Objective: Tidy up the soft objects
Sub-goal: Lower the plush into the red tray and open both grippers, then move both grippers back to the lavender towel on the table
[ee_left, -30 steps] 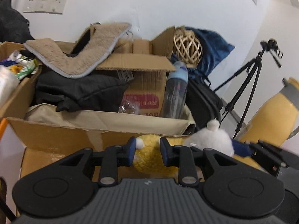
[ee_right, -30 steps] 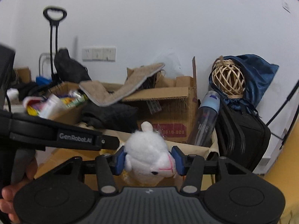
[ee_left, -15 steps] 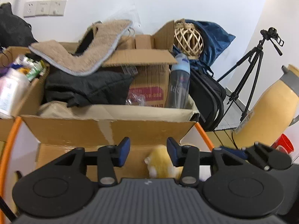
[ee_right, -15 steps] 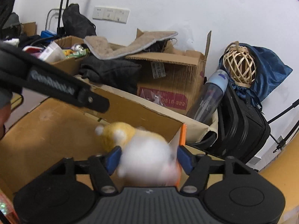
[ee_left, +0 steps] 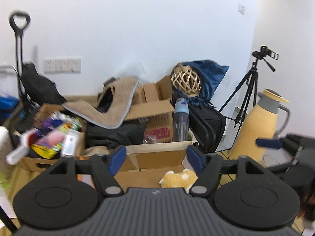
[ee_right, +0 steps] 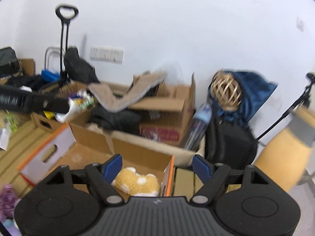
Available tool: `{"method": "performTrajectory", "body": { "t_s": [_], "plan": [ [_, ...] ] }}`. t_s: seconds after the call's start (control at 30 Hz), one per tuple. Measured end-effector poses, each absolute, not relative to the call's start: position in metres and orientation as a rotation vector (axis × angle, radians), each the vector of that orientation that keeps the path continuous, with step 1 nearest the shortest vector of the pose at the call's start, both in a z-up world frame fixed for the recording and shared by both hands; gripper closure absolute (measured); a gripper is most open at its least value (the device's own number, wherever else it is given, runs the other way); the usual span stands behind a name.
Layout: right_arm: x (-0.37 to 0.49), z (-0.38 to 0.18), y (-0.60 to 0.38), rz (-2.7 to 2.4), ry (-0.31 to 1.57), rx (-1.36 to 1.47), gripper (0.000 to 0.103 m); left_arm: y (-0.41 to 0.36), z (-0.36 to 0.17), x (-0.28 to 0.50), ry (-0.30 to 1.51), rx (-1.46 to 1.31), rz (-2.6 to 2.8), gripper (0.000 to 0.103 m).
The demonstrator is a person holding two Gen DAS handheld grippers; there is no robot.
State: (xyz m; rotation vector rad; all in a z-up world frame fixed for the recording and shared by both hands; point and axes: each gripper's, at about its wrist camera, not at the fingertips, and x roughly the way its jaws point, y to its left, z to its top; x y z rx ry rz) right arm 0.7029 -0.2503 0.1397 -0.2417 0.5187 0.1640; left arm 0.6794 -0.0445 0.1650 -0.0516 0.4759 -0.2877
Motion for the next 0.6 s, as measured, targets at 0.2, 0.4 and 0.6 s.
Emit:
{"method": "performTrajectory", "body": {
  "t_s": [0.2,0.4,0.6],
  "plan": [
    [0.601,0.176,-0.262,0.179,0.414,-0.201,0.017,-0.019,0.173,0.553,0.327,-0.010,-0.237,0.002],
    [0.473,0.157,-0.273,0.226,0.323,-0.138,0.014,0.005,0.136,0.423,0.190,0.025,-0.214,0.000],
    [0.354,0.108,-0.273,0.203,0.230,-0.063,0.003,0.015,0.080,0.300,0.117,0.098,-0.176,0.000]
  ]
}}
